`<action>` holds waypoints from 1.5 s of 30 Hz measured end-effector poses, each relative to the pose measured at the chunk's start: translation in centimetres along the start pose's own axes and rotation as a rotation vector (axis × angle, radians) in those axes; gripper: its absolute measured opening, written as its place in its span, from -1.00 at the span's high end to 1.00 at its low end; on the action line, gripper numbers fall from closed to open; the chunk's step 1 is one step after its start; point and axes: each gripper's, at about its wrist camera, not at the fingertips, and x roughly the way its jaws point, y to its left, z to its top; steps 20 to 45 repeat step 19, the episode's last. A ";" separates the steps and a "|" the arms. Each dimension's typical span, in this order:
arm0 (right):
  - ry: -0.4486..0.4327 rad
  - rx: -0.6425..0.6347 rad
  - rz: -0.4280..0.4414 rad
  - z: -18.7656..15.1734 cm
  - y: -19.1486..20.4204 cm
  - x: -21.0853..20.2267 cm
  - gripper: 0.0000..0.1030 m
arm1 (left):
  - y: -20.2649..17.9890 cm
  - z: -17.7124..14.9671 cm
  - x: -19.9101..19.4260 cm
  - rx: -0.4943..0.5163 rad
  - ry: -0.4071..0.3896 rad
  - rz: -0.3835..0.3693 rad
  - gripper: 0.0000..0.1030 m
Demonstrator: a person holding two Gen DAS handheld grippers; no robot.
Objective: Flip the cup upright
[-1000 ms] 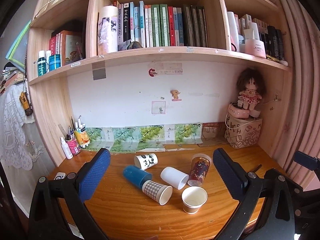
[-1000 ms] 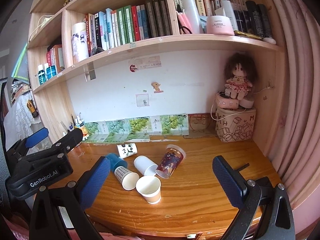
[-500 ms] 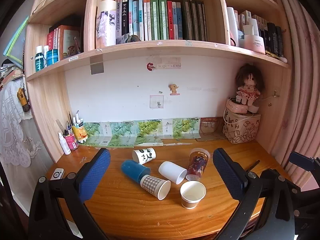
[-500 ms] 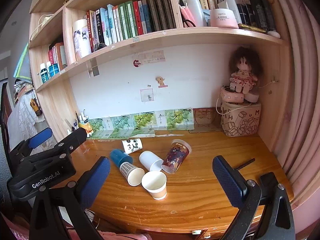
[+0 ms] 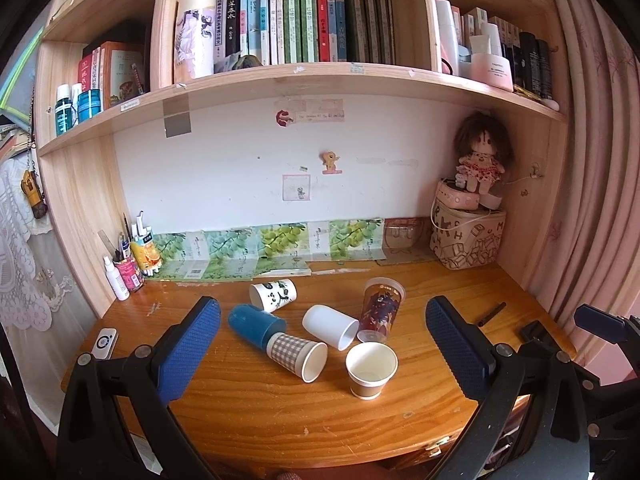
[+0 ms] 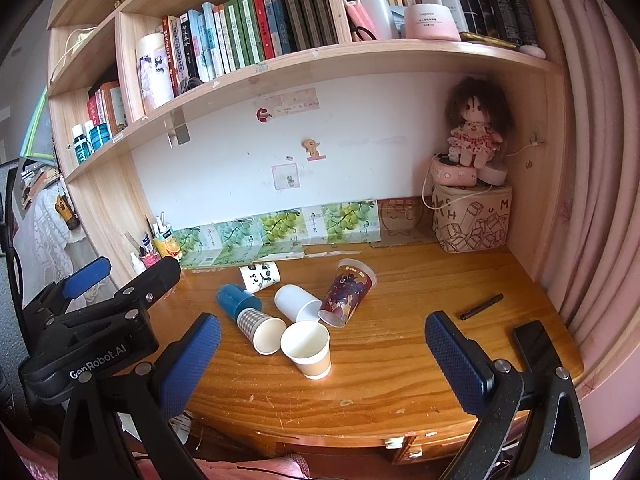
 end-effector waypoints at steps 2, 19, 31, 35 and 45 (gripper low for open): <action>0.010 0.009 -0.005 -0.3 -0.1 -0.2 -0.99 | -0.1 -0.2 0.0 0.003 0.010 -0.012 -0.99; 0.048 0.053 -0.004 -2.1 -0.1 -1.0 -0.99 | -0.6 -1.4 -0.8 0.045 0.067 -0.019 -0.99; 0.048 0.053 -0.004 -2.1 -0.1 -1.0 -0.99 | -0.6 -1.4 -0.8 0.045 0.067 -0.019 -0.99; 0.048 0.053 -0.004 -2.1 -0.1 -1.0 -0.99 | -0.6 -1.4 -0.8 0.045 0.067 -0.019 -0.99; 0.048 0.053 -0.004 -2.1 -0.1 -1.0 -0.99 | -0.6 -1.4 -0.8 0.045 0.067 -0.019 -0.99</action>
